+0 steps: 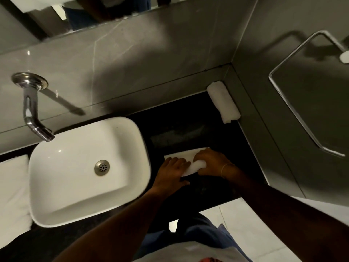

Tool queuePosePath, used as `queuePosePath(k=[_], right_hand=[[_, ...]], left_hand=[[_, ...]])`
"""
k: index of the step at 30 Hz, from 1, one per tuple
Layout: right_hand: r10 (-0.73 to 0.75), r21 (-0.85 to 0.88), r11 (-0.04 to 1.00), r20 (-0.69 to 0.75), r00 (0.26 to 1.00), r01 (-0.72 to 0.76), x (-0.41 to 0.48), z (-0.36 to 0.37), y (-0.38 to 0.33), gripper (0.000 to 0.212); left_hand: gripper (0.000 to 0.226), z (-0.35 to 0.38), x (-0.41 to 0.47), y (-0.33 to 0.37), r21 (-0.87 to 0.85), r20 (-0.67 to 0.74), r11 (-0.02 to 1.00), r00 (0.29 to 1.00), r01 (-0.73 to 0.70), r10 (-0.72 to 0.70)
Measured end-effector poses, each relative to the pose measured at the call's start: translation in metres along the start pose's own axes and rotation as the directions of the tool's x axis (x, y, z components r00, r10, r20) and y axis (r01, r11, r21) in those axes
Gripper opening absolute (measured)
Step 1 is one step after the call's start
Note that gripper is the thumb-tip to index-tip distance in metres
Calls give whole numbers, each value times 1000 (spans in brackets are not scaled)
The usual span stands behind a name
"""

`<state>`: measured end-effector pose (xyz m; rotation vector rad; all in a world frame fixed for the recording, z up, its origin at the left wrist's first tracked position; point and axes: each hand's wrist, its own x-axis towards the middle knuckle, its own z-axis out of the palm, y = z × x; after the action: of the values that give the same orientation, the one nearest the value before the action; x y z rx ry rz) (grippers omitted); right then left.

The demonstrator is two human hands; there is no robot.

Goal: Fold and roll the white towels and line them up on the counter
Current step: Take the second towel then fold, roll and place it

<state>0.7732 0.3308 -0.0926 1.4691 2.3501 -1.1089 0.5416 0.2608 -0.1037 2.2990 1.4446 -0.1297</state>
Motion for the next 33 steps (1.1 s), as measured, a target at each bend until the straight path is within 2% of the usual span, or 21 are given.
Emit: queuePosePath(k=[3,4,7,10,11,13,14,17,19,22,25,28,33], right_hand=[[-10,-36,999,9,1000,10,6,-2,-8,41],[8,-45,999,-12,1000,-8,8,-1,-9,41],[21,-104,994,-134,991,-35,14,1,-8,47],[-47,-103,995,-304,951,16,17,9,-10,53],[-85,-120,992,-319,944,49,18,13,-12,52],[-197,-209,968,-276,941,141,19,22,-13,52],[-237,-255,950,-217,947,179,18,25,-11,59],[-219,-340,920,-32,975,195,18,30,-3,83],[-199,-351,916,18,980,192,21,35,-8,75],[-245,-387,895,-12,969,222,19,46,-20,63],[-254,-356,914,-128,959,194,12,56,-22,59],[-201,-313,940,-179,963,138,10,55,-26,65],[-210,-244,954,-144,967,171,9,60,-16,75]], left_hand=[[51,-1,6,4,-7,13,999,999,49,-49],[47,-5,9,5,-67,16,995,997,72,-71],[49,-12,24,-1,-193,26,970,989,151,-148],[56,-12,31,-14,-247,25,936,967,252,-254],[61,-10,33,-17,-259,20,930,964,262,-266],[64,-8,36,-23,-233,53,928,956,292,-288],[58,-7,38,-26,-208,84,926,949,316,-305],[48,-2,41,-31,-163,140,934,944,319,-298],[56,0,39,-32,-133,135,938,944,320,-303],[54,3,26,-25,-76,0,952,954,298,-299],[48,10,8,-12,-103,-93,981,980,167,-177],[66,14,-5,-13,-169,-75,981,991,96,-110],[60,2,9,-18,-216,56,967,990,135,-126]])
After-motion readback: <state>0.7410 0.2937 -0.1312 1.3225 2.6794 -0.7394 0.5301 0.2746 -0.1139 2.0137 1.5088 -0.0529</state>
